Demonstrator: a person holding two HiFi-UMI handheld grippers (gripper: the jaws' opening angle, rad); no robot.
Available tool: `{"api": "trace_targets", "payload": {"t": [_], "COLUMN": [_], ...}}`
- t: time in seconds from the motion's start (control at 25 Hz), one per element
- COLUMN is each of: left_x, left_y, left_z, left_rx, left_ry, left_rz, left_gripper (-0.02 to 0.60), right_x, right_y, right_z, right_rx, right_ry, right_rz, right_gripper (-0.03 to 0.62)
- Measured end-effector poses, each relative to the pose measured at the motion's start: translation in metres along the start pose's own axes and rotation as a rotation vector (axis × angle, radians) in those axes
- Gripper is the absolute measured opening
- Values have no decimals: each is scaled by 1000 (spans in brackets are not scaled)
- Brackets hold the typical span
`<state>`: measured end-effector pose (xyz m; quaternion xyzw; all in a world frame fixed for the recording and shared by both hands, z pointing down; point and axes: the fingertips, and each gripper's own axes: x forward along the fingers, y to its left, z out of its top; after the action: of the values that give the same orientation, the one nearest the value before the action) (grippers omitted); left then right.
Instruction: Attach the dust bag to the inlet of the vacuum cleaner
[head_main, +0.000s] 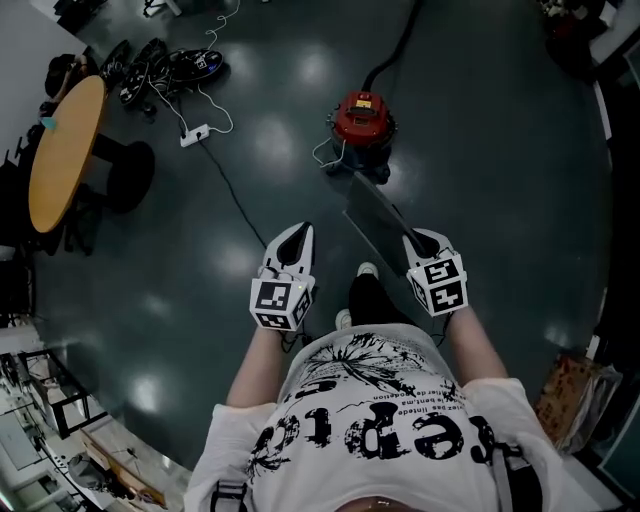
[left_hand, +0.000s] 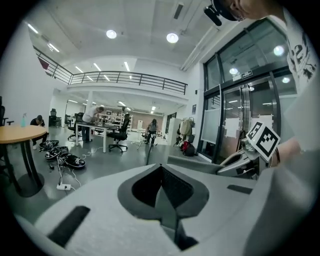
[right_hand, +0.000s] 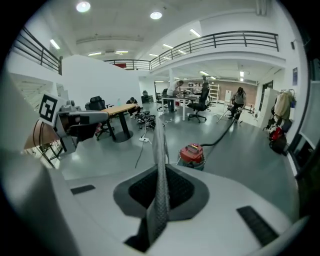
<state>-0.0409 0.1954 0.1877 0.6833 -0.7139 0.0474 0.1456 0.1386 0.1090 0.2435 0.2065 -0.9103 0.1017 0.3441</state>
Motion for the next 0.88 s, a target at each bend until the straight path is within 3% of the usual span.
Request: {"api": "trace_targets", "payload": {"t": [0.24,0.4,0.6,0.88], "left_x": [73,108,164,264], "left_y": [22,41,74,157], "left_z": [57,50,50,68], "left_rx": [8,-34,-7,106], "left_ry": [-45,-8,38,97], "left_rz": [28,5,-73,-264], "left_gripper": [5,5,5,5], "right_x": [28,54,95,182], "right_y": [-57,-77,-91,-100], "right_z": [56,75,94,139], "right_rx": [-50,-22,24,77], "right_ry": [-14,-15,11,50], "right_rz": [12,-5,-21,-78], "right_gripper": [25,25,25,25]}}
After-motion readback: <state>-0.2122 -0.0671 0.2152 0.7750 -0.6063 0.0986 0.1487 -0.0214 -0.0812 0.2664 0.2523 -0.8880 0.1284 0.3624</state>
